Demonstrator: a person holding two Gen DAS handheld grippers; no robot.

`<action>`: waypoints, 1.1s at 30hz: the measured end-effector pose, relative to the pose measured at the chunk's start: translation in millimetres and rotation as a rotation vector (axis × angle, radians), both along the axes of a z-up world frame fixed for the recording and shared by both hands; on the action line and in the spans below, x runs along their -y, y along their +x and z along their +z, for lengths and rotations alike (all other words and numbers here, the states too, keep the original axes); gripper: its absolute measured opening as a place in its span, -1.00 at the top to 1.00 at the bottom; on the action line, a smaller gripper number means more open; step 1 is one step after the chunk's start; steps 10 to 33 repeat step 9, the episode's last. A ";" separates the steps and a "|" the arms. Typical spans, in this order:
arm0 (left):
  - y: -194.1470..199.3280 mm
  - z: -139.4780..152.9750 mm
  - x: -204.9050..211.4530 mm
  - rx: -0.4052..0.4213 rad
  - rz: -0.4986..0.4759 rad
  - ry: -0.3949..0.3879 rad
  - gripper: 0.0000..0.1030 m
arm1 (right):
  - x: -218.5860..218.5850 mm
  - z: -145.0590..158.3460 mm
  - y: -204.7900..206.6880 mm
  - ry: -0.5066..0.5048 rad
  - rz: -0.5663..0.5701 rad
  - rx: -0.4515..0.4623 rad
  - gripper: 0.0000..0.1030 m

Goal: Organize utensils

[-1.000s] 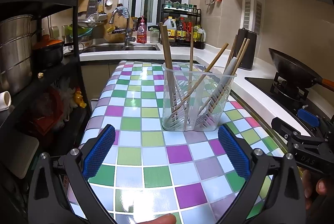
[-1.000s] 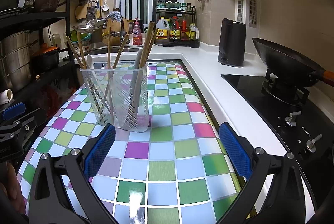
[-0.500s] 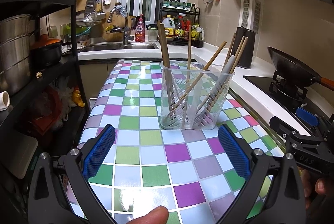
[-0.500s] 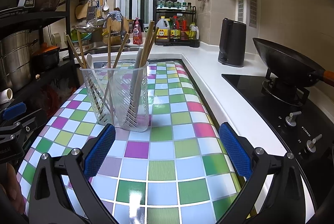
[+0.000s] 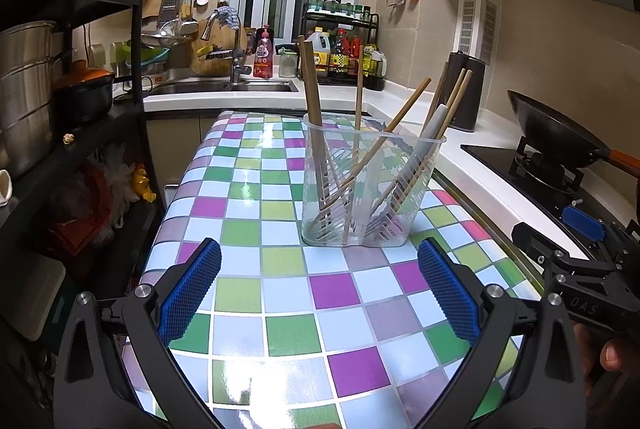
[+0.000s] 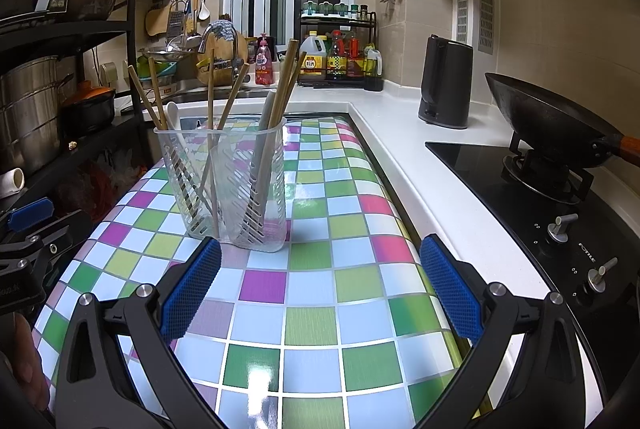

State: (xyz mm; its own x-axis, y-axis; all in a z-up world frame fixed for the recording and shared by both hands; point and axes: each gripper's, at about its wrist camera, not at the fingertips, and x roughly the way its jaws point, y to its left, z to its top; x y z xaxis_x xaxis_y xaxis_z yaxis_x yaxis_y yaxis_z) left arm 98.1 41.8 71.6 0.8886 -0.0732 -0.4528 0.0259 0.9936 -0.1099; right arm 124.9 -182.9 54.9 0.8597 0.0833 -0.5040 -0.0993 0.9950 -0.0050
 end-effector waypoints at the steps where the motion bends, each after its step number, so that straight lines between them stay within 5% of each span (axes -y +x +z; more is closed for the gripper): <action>1: -0.4 0.3 0.8 0.003 -0.003 0.001 -0.86 | 0.0 -0.1 -0.4 0.000 -0.001 0.000 -0.90; 33: 1.6 1.7 3.3 -0.004 0.000 0.008 -0.86 | -0.5 -0.3 -0.2 0.000 -0.001 0.000 -0.90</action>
